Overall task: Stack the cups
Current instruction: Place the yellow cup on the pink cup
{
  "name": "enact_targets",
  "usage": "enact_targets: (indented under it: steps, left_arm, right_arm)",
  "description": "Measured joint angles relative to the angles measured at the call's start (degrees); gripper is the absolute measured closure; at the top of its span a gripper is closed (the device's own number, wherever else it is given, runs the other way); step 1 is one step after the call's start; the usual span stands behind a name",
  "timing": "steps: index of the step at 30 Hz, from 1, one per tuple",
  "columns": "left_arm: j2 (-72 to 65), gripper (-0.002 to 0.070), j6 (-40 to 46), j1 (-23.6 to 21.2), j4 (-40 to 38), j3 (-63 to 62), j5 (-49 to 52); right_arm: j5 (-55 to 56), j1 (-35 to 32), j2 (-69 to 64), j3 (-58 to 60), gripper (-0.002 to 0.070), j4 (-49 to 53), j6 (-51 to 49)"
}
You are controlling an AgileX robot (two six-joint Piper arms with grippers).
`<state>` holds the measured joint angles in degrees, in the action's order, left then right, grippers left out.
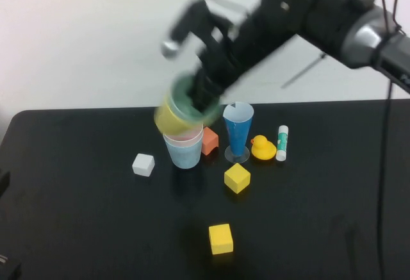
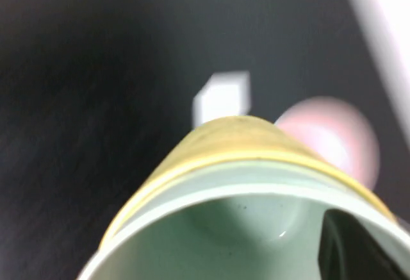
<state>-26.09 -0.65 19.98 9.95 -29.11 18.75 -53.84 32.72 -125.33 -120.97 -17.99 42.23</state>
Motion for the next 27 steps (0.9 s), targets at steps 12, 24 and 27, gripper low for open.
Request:
enact_targets:
  steps: [12, 24, 27]
  left_arm:
    - [0.0, 0.0673, -1.7, 0.0, 3.9, 0.0, 1.4]
    - [0.0, 0.0673, -1.8, 0.0, 4.3, 0.0, 1.4]
    - [0.0, 0.0673, -1.8, 0.0, 4.3, 0.0, 1.4]
  right_arm:
    - [3.0, 0.9, -14.0, -12.1, 0.0636, 12.2, -6.5]
    - [6.4, 0.9, -15.5, -12.5, 0.0524, 12.2, -7.3]
    - [6.1, 0.9, -15.5, -12.6, 0.0472, 12.2, -7.7]
